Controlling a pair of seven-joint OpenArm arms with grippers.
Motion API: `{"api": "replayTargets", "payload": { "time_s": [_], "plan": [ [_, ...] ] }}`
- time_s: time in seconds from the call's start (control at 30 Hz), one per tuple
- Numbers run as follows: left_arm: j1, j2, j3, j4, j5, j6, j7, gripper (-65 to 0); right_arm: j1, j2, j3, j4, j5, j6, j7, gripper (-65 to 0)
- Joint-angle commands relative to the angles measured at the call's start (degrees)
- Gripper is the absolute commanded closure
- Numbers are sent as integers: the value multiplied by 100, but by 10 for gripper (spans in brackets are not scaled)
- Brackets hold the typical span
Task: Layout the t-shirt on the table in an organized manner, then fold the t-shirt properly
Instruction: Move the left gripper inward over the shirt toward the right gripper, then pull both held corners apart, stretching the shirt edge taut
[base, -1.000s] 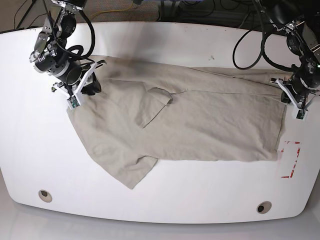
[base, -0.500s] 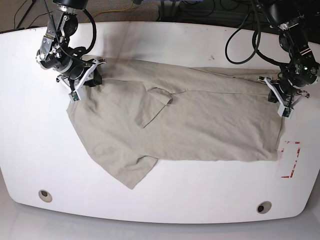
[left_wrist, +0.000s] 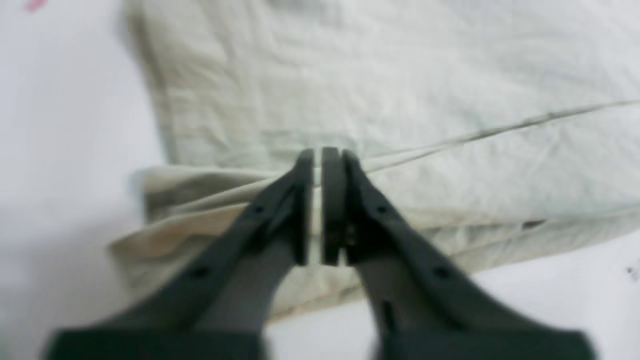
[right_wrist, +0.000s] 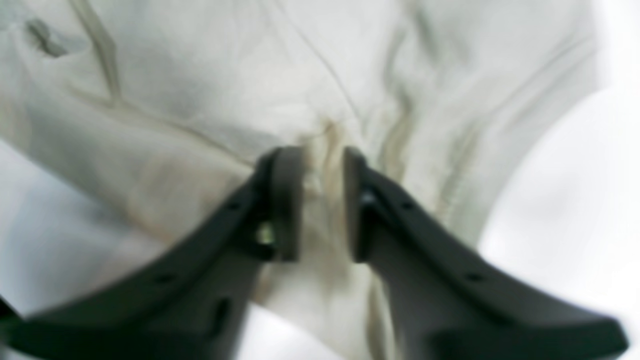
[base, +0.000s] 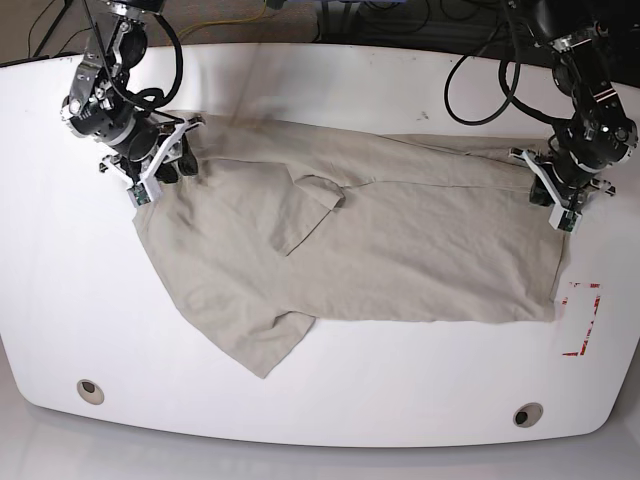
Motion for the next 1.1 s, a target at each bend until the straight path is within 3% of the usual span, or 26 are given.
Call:
{"api": "replayTargets", "payload": {
  "time_s": [0.0, 0.1, 0.17, 0.4, 0.9, 1.07],
  "plan": [
    [35, -60, -169, 247, -54, -3, -68, -165, -101, 99, 204, 198, 78, 3, 81, -317],
    [106, -60, -441, 414, -63, -3, -68, -300, -215, 47, 635, 224, 78, 3, 81, -396],
    [176, -51, -573, 502, -71, -3, -68, -353, -250, 3, 819, 145, 70, 3, 81, -409],
    [343, -69, -679, 616, -71, -3, -68, -274, -364, -6, 1268, -294, 61, 3, 108, -415],
    [607, -95, -696, 652, -71, -3, -68, -274, -329, 55, 1215, -1050, 61, 3, 117, -417],
    [607, -86, -846, 652, -71, -3, -68, -274, -355, 29, 1083, -1059, 70, 3, 134, -374]
  ]
}}
